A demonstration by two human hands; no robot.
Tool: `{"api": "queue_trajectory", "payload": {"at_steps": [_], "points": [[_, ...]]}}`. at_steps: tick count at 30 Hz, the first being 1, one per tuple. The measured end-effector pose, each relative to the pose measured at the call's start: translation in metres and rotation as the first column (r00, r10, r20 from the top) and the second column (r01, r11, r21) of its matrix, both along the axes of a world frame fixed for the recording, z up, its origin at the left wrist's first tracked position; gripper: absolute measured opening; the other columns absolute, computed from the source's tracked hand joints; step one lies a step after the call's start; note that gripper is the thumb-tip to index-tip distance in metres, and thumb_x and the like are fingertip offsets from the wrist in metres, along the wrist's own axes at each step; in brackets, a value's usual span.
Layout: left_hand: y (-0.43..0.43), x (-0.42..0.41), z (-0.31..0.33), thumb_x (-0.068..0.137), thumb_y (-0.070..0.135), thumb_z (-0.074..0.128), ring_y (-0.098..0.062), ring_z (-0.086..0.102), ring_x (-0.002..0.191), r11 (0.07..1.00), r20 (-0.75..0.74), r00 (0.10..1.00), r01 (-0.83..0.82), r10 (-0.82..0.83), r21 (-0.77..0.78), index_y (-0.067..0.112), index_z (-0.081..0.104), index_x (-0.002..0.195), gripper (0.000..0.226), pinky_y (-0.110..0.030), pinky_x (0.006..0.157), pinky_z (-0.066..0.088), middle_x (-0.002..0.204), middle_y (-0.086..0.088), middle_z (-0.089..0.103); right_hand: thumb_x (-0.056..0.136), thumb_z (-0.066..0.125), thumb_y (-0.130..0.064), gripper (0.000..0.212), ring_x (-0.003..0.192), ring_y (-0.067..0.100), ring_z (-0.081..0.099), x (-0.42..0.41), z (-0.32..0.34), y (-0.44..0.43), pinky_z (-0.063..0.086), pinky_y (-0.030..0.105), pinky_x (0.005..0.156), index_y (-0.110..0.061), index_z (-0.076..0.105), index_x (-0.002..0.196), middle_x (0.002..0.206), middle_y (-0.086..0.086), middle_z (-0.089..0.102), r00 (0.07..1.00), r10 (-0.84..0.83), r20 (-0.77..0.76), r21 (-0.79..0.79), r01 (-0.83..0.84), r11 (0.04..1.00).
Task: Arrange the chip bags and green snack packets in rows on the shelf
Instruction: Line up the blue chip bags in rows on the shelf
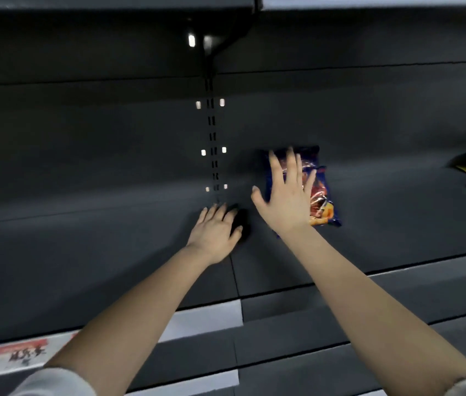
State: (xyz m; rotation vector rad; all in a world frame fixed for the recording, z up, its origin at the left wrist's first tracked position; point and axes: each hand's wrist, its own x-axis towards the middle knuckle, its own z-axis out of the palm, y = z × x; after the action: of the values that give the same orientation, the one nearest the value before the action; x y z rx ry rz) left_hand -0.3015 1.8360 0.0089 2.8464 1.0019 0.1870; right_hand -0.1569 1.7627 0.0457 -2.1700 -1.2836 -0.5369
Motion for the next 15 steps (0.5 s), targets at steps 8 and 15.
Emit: {"api": "queue_trajectory", "payload": {"at_steps": [8,15], "points": [[0.021,-0.148,0.009,0.1,0.041,0.027,-0.026,0.012,0.145,0.913,0.03,0.913,-0.407,0.407,-0.011,0.023,0.028,0.146,0.049,-0.041,0.119,0.005,0.157,-0.003,0.017,0.094,0.044,-0.043,0.062,0.146,0.027,0.005,-0.128,-0.002,0.079,0.002,0.052,0.117,-0.024,0.023,0.149,0.158,0.007,0.01,0.901,0.426,-0.081,-0.175,-0.434,0.884],[-0.013,-0.305,0.013,0.099,0.042,0.029,-0.026,0.017,0.144,0.626,0.05,0.624,-0.78,0.78,-0.029,0.024,0.037,0.14,0.045,-0.041,0.118,0.008,0.155,-0.004,0.025,0.096,0.04,-0.046,0.059,0.145,0.028,0.011,-0.282,-0.005,0.103,0.012,0.05,0.117,-0.027,0.023,0.15,0.16,0.004,0.005,0.662,0.731,-0.164,-0.265,-0.744,0.614]]}}
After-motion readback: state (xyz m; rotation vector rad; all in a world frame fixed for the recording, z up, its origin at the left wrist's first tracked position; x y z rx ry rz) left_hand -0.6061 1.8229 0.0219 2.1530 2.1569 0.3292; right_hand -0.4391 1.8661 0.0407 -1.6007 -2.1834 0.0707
